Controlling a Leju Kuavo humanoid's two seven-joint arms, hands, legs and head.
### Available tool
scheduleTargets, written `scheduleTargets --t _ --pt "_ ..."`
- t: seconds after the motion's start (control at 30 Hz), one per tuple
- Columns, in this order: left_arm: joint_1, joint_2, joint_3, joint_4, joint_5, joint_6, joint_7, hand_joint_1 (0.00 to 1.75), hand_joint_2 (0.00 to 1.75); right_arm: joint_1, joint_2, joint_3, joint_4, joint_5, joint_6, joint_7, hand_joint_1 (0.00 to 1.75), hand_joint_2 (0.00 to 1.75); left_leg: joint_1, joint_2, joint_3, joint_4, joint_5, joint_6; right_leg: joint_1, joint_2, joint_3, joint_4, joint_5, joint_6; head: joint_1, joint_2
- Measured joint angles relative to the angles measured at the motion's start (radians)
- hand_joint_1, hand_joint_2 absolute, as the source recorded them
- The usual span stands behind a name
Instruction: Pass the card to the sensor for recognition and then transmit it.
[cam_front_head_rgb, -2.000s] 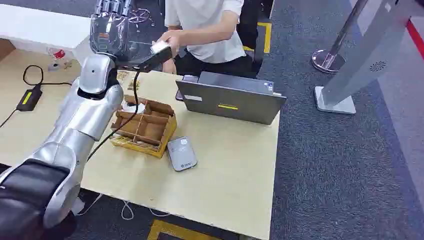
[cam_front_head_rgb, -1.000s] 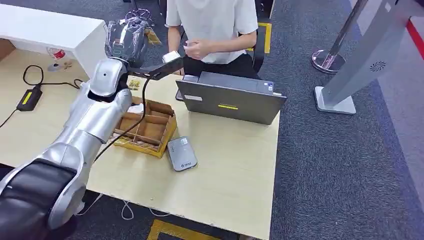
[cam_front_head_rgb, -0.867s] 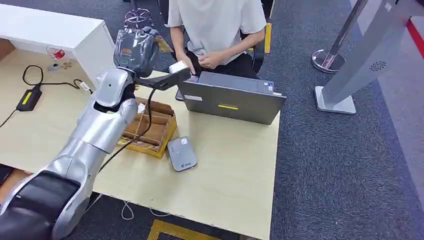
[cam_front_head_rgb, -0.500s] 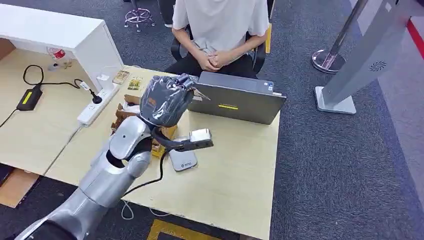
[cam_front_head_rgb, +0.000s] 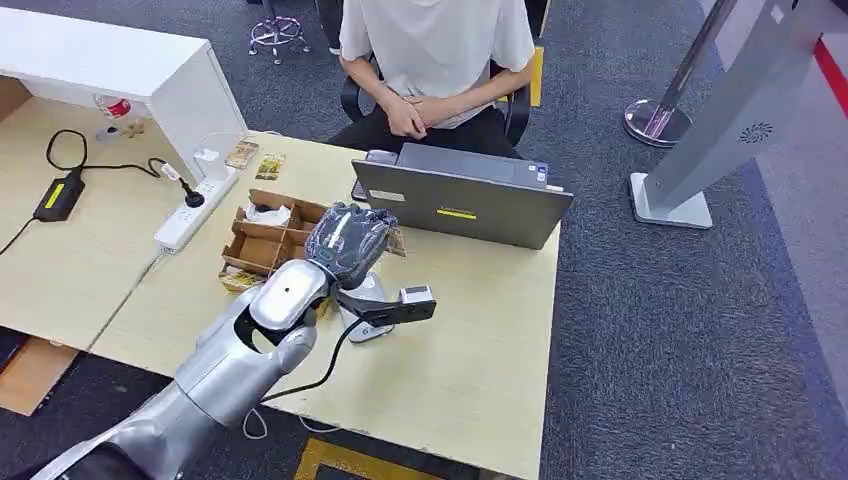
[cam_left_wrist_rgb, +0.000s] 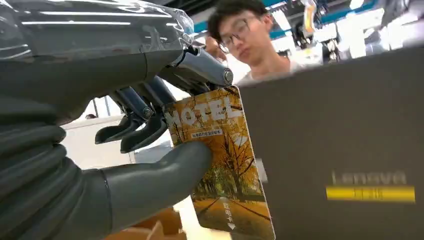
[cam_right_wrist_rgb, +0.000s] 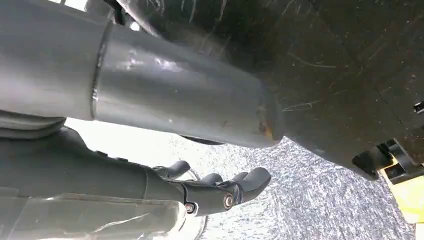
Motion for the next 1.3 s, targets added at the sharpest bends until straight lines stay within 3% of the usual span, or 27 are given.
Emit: scheduleTargets --t 0.53,1.1,1.17,1.3 --pt "-0.033 -0.021 -0.11 0.2 -0.052 -0.145 0.008 1.75 1.75 0.0 0.0 -0.033 0.001 -0.003 -0.005 0.021 0.0 0.0 0.0 0.0 0.0 0.0 0.0 0.0 0.0 0.0 0.0 0.0 0.0 0.0 0.0 0.0" --pt "-0.066 -0.034 -0.148 0.258 -0.05 -0.187 0.005 1.75 1.75 0.0 0.0 -0.044 0.001 -0.002 -0.005 0.031 0.0 0.0 0.0 0.0 0.0 0.0 0.0 0.0 0.0 0.0 0.0 0.0 0.0 0.0 0.0 0.0" --pt "-0.068 -0.04 -0.148 0.263 -0.03 -0.133 0.004 1.75 1.75 0.0 0.0 -0.046 0.002 -0.001 -0.005 0.031 0.0 0.0 0.0 0.0 0.0 0.0 0.0 0.0 0.0 0.0 0.0 0.0 0.0 0.0 0.0 0.0" --pt "-0.061 -0.053 -0.135 0.193 0.014 0.184 0.01 1.75 1.75 0.001 0.0 -0.048 0.003 0.022 0.001 0.02 0.0 0.0 0.0 -0.001 -0.001 0.0 0.0 0.0 0.0 -0.001 0.0 0.0 0.0 0.0 0.0 0.0"
